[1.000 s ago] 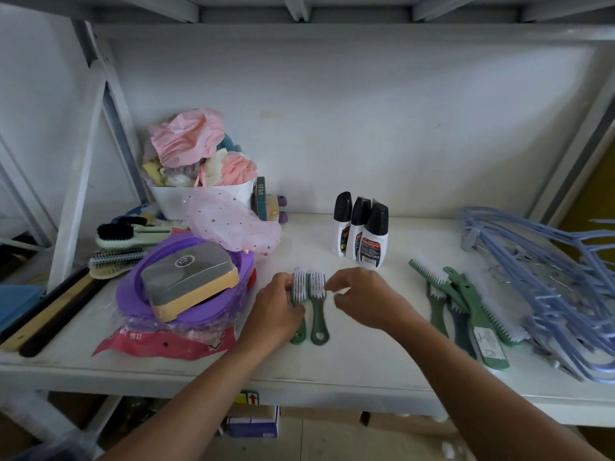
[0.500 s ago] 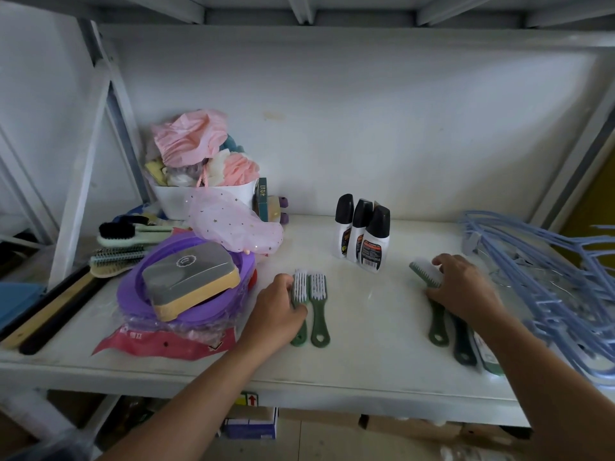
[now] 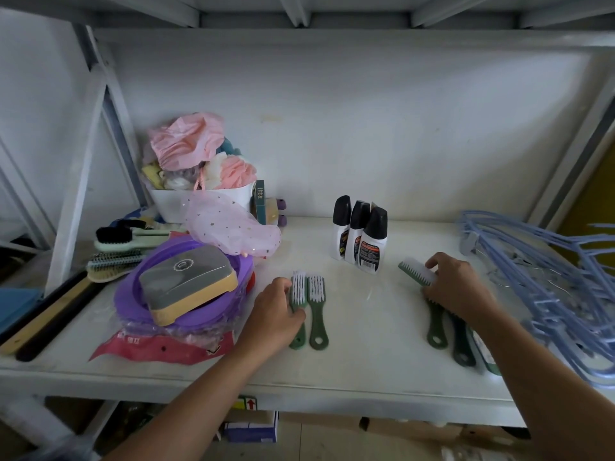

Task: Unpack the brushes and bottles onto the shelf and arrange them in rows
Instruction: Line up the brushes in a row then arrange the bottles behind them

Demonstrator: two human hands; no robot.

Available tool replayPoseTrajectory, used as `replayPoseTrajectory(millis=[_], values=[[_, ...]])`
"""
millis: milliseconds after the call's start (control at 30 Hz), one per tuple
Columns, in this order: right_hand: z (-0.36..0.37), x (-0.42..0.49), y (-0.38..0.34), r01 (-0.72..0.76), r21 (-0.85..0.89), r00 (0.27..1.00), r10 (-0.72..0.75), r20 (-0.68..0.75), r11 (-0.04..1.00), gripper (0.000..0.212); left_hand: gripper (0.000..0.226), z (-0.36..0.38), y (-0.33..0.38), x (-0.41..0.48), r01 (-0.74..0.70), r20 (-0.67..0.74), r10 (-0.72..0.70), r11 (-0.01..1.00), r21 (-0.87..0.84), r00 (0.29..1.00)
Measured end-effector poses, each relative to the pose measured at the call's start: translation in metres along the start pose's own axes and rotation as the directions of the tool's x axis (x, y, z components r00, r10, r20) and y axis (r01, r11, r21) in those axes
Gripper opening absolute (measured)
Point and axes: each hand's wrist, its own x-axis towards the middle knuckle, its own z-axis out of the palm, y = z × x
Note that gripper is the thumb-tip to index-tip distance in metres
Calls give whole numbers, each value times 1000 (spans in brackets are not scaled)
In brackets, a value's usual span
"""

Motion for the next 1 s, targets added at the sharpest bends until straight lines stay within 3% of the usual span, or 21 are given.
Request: replayPoseTrajectory(millis=[133, 267, 433, 567, 667, 767, 867, 933, 1000], values=[[-5, 2, 0, 17, 197, 1000, -12, -23, 980, 55, 35, 0, -1, 1, -7, -7, 7, 1000, 20, 1000], [-16, -2, -11, 95, 327, 984, -38, -176, 940, 53, 35, 0, -2, 2, -5, 4, 5, 1000, 27, 1000], [-38, -15, -33, 135, 520, 933, 70, -354, 843, 53, 35, 1, 0, 2, 0, -3, 1, 1000, 29, 1000], [-53, -37, -58, 244, 586, 911, 25, -412, 772, 52, 37, 2, 0, 3, 13, 10, -13, 1000, 24, 1000], [-53, -55, -74, 317, 526, 907, -90, -412, 789, 56, 37, 2, -1, 3, 16, 17, -17, 1000, 23, 1000], [-42, -71, -85, 372, 446, 911, -228, -344, 814, 59, 35, 2, -2, 3, 17, 23, -17, 1000, 16, 1000], [-18, -76, -88, 350, 311, 937, -336, -99, 884, 66, 37, 2, -3, 3, 16, 33, -17, 1000, 7, 999], [0, -74, -85, 312, 193, 940, -332, 78, 930, 70, 38, 2, -3, 3, 12, 41, -12, 1000, -1, 999], [13, -71, -82, 278, 120, 941, -296, 163, 953, 71, 39, 2, -3, 3, 6, 42, -5, 1000, -19, 999]])
